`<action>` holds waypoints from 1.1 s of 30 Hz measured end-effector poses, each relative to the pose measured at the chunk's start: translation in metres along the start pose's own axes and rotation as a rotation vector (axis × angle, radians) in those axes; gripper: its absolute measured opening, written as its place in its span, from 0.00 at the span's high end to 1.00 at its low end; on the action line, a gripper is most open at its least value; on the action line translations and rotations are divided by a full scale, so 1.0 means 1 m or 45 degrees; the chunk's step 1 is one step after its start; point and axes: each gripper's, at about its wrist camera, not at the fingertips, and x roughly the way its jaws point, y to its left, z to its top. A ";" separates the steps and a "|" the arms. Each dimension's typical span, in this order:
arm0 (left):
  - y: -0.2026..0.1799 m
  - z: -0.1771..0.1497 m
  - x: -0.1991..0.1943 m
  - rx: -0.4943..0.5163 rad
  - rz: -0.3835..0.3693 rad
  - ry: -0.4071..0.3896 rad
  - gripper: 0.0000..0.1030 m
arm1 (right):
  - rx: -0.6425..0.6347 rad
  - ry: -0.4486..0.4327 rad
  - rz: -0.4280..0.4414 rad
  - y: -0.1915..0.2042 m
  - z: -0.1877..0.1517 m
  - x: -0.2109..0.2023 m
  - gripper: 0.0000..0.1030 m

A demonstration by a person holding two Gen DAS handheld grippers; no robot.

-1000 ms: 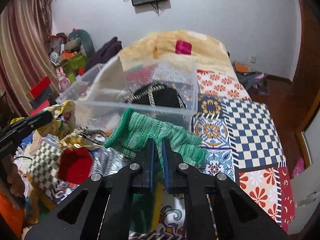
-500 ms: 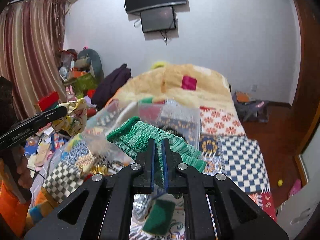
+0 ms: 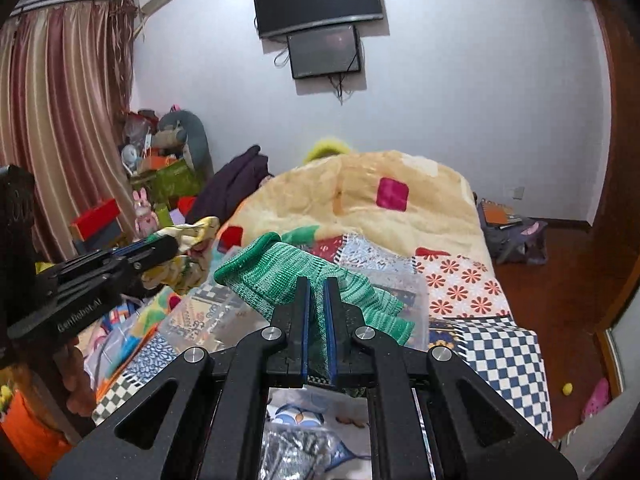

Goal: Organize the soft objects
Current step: 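Lower the floral fabric into the box and open while the right tool releases the green cloth there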

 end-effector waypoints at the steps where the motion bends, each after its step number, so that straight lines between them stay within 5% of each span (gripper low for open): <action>1: 0.000 -0.003 0.007 0.008 0.009 0.021 0.91 | -0.008 0.021 -0.003 0.001 -0.001 0.007 0.94; 12: 0.008 -0.034 0.059 0.012 -0.021 0.250 0.91 | -0.079 0.285 -0.024 0.004 -0.022 0.068 0.94; 24: 0.001 -0.037 0.048 0.042 -0.083 0.290 0.83 | -0.114 0.380 0.027 0.003 -0.028 0.062 0.89; 27: 0.000 -0.035 0.037 0.046 -0.087 0.271 0.76 | -0.103 0.342 0.017 -0.001 -0.025 0.049 0.81; 33: -0.005 -0.027 0.000 0.062 -0.086 0.167 0.53 | -0.060 0.189 -0.033 -0.008 -0.015 0.006 0.50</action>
